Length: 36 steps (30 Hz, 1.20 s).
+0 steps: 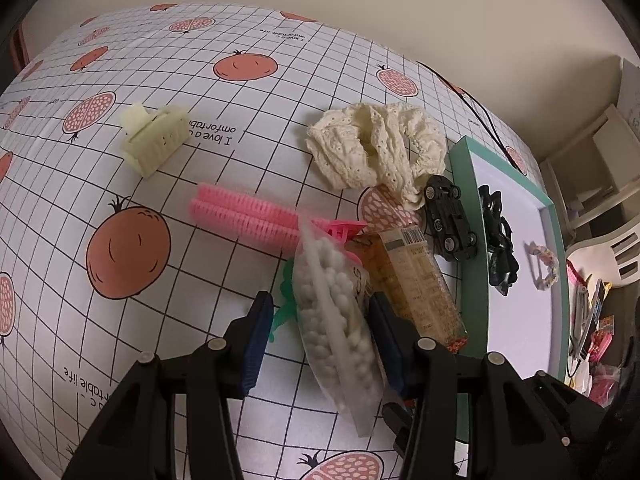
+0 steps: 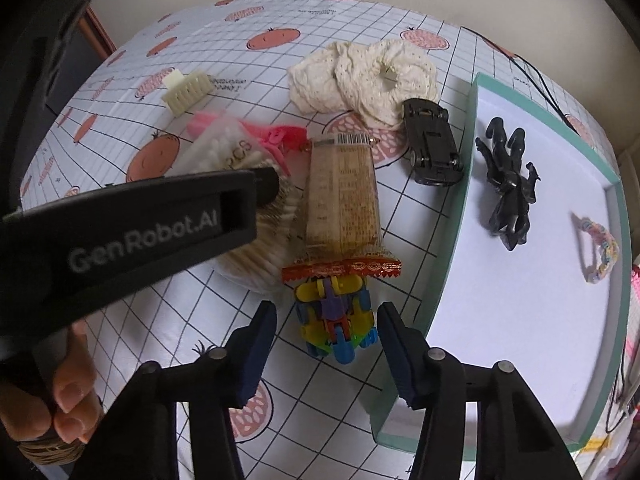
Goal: Organize objects
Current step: 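Grasp the colorful block toy with the right tool while the left tool grasps the cotton swab bag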
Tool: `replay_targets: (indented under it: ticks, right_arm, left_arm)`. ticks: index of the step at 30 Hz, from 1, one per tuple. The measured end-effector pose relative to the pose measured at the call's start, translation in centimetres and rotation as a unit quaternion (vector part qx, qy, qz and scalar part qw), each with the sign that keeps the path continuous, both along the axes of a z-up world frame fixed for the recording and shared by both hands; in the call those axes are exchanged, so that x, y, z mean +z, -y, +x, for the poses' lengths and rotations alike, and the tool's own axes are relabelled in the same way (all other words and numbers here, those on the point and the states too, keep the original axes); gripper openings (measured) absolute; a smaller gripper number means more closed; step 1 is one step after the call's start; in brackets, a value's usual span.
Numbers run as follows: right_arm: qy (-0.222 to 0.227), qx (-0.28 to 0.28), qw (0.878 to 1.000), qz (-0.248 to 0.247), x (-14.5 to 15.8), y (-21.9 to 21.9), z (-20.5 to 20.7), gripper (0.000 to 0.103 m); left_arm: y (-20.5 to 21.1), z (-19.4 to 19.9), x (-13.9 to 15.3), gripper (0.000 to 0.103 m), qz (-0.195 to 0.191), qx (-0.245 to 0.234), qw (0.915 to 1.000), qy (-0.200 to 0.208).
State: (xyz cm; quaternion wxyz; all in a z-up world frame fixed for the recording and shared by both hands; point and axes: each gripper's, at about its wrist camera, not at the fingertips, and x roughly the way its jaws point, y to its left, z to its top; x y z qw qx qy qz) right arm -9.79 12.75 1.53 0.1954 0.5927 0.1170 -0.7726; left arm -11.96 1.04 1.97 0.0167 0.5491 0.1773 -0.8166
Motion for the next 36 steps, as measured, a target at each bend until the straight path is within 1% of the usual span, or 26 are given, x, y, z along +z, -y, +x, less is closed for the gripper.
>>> replay_targets:
  ticks: [4, 9, 11, 19, 21, 23, 28, 30, 36]
  right_arm:
    - [0.004, -0.002, 1.0, 0.005, -0.5, 0.0, 0.0, 0.051]
    - [0.006, -0.007, 1.0, 0.005, -0.6, -0.3, -0.1, 0.042]
    - [0.006, -0.009, 1.0, 0.003, -0.6, -0.4, -0.2, 0.04]
    - [0.008, -0.012, 1.0, -0.001, -0.6, -0.8, -0.1, 0.039]
    - [0.009, -0.013, 1.0, -0.001, -0.6, -0.9, -0.1, 0.039]
    - [0.009, -0.013, 1.0, -0.001, -0.6, -1.0, -0.1, 0.039]
    - [0.006, -0.015, 1.0, -0.003, -0.4, -1.3, 0.0, 0.039]
    - [0.004, -0.016, 1.0, -0.006, -0.2, -1.4, 0.1, 0.039]
    - [-0.003, -0.019, 1.0, -0.013, 0.5, -1.9, 0.2, 0.039]
  left_arm:
    - [0.1, 0.0, -0.1, 0.051, 0.001, 0.001, 1.0, 0.0]
    - [0.1, 0.0, -0.1, 0.05, 0.0, 0.0, 1.0, -0.001]
    - [0.2, 0.0, -0.2, 0.05, 0.0, 0.0, 1.0, -0.002]
    - [0.2, 0.0, 0.0, 0.044, -0.004, -0.004, 0.9999, -0.009]
    - [0.2, 0.0, 0.2, 0.037, -0.003, -0.005, 0.9999, -0.014]
    - [0.2, 0.0, 0.4, 0.033, 0.002, -0.007, 0.9998, -0.017]
    - [0.2, -0.1, 0.3, 0.031, 0.009, -0.005, 0.9998, -0.018]
    - [0.3, 0.0, 0.3, 0.027, 0.015, -0.004, 0.9997, -0.02]
    - [0.2, 0.2, 0.9, 0.025, 0.01, -0.003, 0.9995, -0.029]
